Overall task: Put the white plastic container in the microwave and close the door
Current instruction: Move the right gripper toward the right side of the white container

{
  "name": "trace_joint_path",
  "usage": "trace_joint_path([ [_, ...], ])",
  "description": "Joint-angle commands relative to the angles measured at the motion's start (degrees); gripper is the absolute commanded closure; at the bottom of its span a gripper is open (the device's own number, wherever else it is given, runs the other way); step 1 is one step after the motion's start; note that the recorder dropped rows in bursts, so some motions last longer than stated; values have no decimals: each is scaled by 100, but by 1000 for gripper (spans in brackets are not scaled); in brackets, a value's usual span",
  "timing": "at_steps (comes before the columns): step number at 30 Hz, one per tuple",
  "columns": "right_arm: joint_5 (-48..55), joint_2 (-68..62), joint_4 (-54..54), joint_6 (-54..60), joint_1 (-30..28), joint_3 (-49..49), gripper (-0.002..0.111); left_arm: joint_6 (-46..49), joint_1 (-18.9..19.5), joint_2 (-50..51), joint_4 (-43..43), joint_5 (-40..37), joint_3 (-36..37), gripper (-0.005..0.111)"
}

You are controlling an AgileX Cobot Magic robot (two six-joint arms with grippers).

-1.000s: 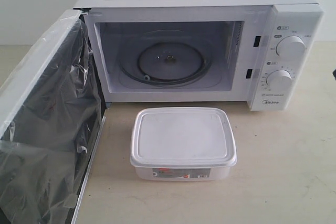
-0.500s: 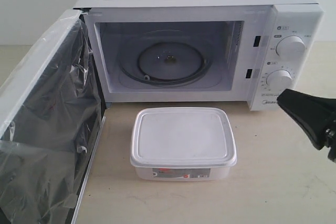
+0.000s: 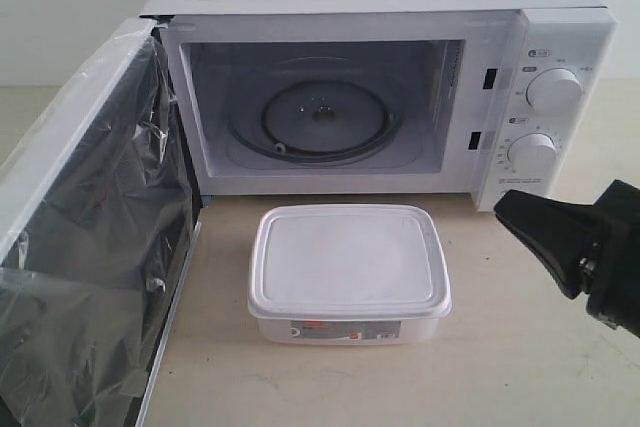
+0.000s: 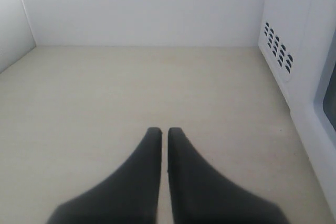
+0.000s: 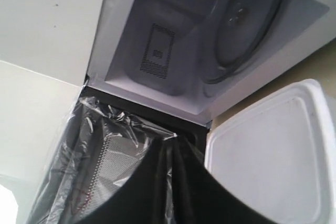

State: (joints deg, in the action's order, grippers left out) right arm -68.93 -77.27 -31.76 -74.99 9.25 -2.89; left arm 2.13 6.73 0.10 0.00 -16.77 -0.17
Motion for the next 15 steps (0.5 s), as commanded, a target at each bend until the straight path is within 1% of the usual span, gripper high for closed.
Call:
trace_joint_path([
  [1, 196, 2, 1368, 609, 1230, -271, 108, -42, 6, -10, -53, 24, 17, 102],
  [3, 694, 2, 2128, 897, 1857, -447, 108, -42, 6, -10, -53, 24, 17, 102],
  [5, 777, 2, 2741, 1224, 2412, -517, 108, -42, 6, -10, -53, 24, 17, 102],
  [7, 753, 2, 3369, 1409, 2845, -531, 108, -42, 6, -10, -53, 24, 17, 102],
  [9, 844, 2, 3935, 1421, 3120, -521, 108, -42, 6, -10, -53, 24, 17, 102],
  [15, 830, -238, 5134, 1583, 3930, -521, 108, -42, 6, -10, -53, 24, 17, 102],
])
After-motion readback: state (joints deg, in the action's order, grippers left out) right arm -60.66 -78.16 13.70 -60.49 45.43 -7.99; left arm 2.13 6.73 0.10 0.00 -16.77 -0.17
